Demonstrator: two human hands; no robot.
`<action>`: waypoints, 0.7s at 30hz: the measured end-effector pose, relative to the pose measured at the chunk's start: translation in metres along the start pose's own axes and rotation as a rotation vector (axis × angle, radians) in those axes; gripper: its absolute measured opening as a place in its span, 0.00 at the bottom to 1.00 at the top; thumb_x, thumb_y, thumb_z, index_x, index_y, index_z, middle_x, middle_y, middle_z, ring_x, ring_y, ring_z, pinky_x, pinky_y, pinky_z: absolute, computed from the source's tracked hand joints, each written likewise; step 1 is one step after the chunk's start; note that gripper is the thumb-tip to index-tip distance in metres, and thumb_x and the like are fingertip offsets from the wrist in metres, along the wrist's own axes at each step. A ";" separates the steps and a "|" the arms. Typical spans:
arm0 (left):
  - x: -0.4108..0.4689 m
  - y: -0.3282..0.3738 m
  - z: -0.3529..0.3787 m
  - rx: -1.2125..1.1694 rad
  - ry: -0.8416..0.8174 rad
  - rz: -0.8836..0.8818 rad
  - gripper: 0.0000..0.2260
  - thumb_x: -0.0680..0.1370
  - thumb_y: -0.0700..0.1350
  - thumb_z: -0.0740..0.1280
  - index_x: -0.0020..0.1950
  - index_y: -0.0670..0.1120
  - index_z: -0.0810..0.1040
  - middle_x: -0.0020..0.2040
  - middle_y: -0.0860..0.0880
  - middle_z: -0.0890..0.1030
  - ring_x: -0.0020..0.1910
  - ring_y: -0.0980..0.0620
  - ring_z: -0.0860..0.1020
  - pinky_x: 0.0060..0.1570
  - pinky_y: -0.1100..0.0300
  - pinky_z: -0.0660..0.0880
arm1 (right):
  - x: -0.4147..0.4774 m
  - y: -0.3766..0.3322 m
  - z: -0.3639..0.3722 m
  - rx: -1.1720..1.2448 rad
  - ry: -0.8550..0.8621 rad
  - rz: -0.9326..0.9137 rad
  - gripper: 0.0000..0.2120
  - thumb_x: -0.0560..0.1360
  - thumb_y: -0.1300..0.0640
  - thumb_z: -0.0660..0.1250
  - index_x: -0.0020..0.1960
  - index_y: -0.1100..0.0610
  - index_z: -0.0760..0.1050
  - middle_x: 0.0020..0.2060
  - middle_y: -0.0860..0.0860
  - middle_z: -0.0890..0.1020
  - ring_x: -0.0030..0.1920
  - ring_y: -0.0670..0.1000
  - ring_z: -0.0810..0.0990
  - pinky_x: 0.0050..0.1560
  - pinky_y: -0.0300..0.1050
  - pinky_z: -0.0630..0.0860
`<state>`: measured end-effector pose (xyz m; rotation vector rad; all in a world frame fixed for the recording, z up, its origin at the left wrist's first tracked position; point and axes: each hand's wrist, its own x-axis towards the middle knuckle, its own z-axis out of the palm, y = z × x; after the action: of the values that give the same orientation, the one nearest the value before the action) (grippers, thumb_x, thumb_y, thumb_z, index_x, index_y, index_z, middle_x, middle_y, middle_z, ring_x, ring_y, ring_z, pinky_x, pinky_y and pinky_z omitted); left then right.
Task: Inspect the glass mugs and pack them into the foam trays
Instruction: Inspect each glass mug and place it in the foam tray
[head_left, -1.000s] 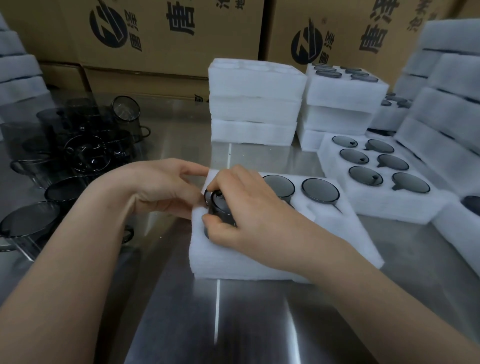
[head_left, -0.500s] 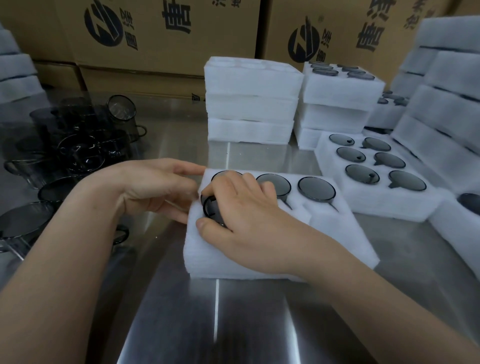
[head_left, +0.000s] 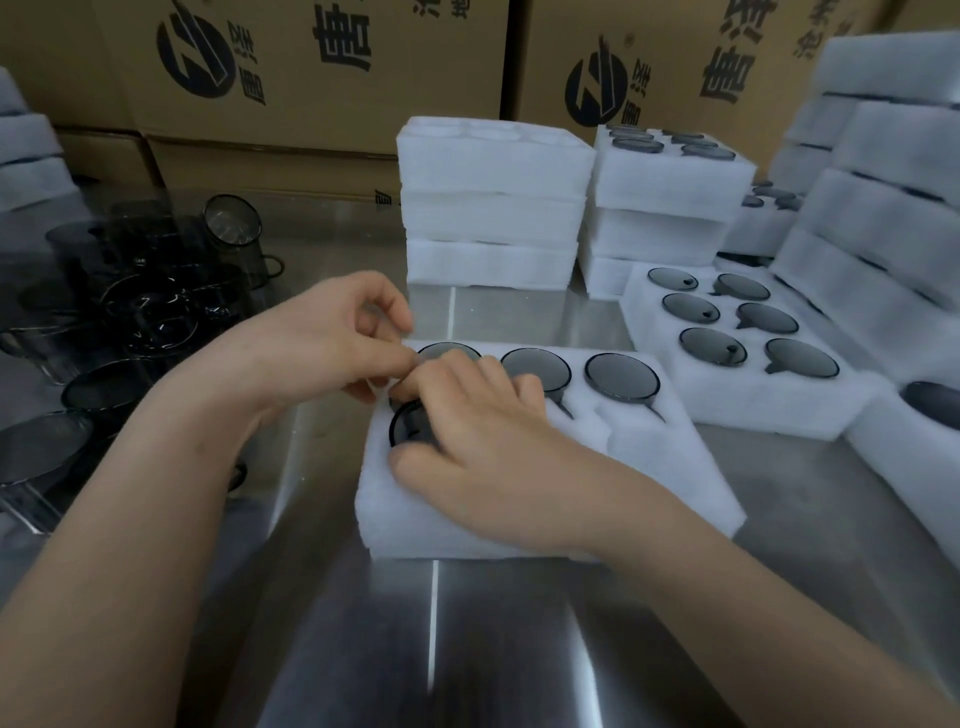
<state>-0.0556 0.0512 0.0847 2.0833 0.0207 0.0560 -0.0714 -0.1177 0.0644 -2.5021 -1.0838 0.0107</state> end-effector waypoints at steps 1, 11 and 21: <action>-0.002 0.002 0.001 0.017 -0.021 0.044 0.07 0.73 0.35 0.70 0.44 0.46 0.75 0.36 0.44 0.80 0.34 0.53 0.78 0.33 0.60 0.75 | 0.002 0.003 -0.004 0.120 -0.016 0.028 0.10 0.77 0.50 0.55 0.57 0.48 0.69 0.54 0.46 0.69 0.60 0.50 0.64 0.60 0.49 0.58; -0.017 0.017 0.005 0.337 -0.195 0.182 0.09 0.68 0.41 0.77 0.40 0.55 0.85 0.36 0.59 0.83 0.34 0.65 0.78 0.34 0.74 0.72 | 0.007 0.040 -0.031 0.369 0.071 0.158 0.12 0.72 0.61 0.72 0.36 0.46 0.80 0.26 0.39 0.78 0.29 0.36 0.74 0.32 0.27 0.67; -0.014 0.022 0.009 0.471 -0.167 0.245 0.12 0.68 0.39 0.78 0.35 0.56 0.83 0.32 0.59 0.83 0.34 0.64 0.80 0.35 0.74 0.73 | 0.021 0.033 -0.034 0.041 -0.009 0.186 0.06 0.73 0.54 0.73 0.38 0.51 0.82 0.27 0.42 0.75 0.29 0.41 0.72 0.28 0.28 0.67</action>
<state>-0.0693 0.0322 0.0991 2.5441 -0.3546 0.0276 -0.0281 -0.1356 0.0870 -2.5592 -0.8417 0.0969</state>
